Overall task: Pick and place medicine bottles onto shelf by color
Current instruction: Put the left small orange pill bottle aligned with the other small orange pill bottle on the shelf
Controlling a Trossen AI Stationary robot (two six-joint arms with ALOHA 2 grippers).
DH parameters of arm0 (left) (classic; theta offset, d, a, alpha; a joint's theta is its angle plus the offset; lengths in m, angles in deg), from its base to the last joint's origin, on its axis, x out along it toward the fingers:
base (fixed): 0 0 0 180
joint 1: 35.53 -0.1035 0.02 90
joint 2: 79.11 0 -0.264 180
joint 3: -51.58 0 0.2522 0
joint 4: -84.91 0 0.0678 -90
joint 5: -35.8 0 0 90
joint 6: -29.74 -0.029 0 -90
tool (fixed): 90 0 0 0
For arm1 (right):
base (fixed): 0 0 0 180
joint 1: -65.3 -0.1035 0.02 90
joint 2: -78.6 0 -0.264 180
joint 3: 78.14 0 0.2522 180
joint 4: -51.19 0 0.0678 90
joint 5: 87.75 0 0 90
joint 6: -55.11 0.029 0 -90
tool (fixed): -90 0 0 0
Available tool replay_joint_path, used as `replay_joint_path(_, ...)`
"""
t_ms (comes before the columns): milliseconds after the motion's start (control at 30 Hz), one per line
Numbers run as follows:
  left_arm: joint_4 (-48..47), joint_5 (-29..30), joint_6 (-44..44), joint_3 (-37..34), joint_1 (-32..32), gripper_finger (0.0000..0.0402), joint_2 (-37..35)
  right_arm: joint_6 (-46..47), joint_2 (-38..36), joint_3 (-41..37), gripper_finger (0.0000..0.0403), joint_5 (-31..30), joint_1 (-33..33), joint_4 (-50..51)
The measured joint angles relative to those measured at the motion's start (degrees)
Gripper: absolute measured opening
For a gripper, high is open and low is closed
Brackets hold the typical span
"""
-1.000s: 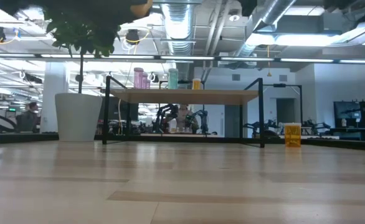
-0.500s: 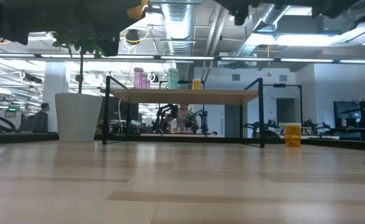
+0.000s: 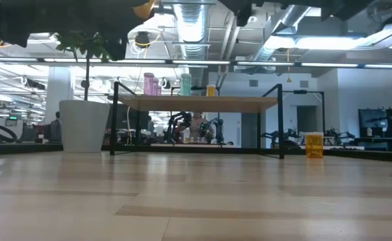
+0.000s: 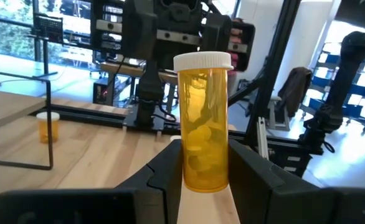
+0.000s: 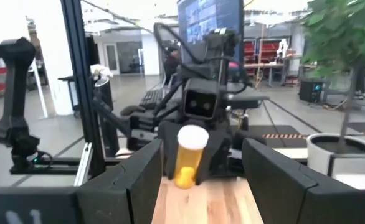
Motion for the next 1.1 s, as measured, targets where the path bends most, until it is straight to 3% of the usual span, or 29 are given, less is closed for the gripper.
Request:
replay_joint_path(300, -0.20, 0.40, 0.52, 0.00, 0.70, 0.0098, 0.00, 0.77, 1.49, 1.54, 0.0251, 0.87, 0.62, 1.44)
replay_joint_path(700, -0.28, 2.02, 0.19, 0.00, 0.70, 0.0098, 0.00, 5.75, 1.56, 1.59, 0.0328, 0.93, 1.45, -0.45)
replay_joint_path(1100, -1.64, 2.91, 0.40, 0.04, 0.70, 0.0098, 0.00, 5.50, 11.38, 8.31, 0.0351, 0.95, 1.99, -0.75)
